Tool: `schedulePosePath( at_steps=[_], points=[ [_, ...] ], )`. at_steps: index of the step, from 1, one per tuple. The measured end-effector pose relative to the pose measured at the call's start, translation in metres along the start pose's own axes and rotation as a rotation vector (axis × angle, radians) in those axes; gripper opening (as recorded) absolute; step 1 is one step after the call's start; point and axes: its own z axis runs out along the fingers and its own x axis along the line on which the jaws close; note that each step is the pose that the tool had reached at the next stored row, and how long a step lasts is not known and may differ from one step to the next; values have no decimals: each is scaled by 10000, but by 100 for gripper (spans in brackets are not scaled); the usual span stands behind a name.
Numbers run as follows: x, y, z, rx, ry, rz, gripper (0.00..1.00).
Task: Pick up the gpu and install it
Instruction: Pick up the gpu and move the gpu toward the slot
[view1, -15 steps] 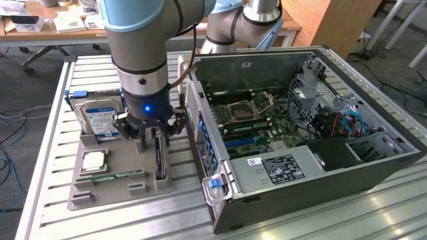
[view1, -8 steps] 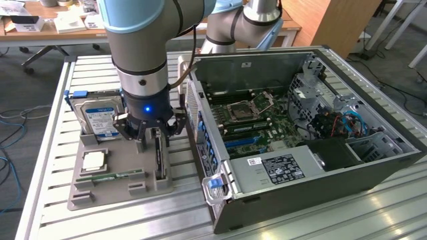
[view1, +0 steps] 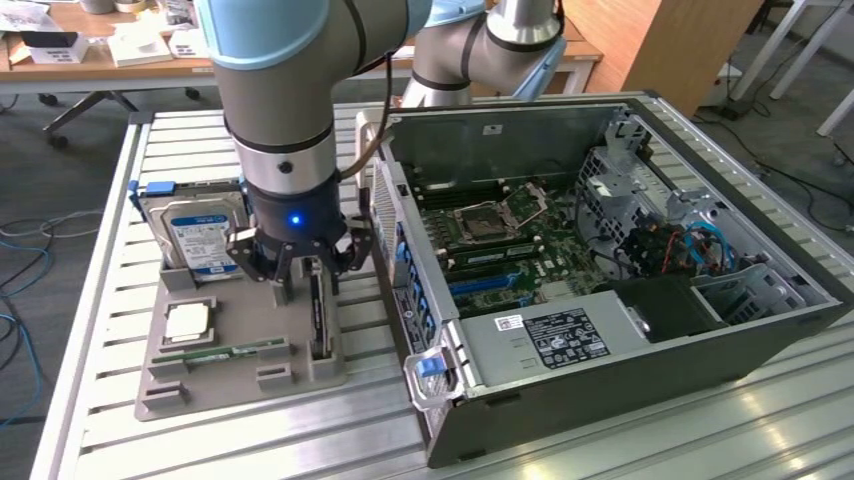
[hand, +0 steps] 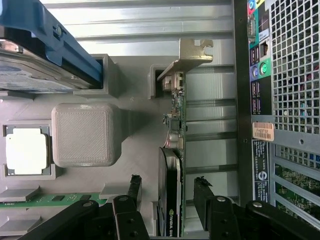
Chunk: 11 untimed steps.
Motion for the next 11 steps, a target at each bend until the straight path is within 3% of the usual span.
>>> schedulePosePath(
  at_steps=[11],
  points=[
    [2, -2, 63, 1, 0, 0, 55]
  ],
)
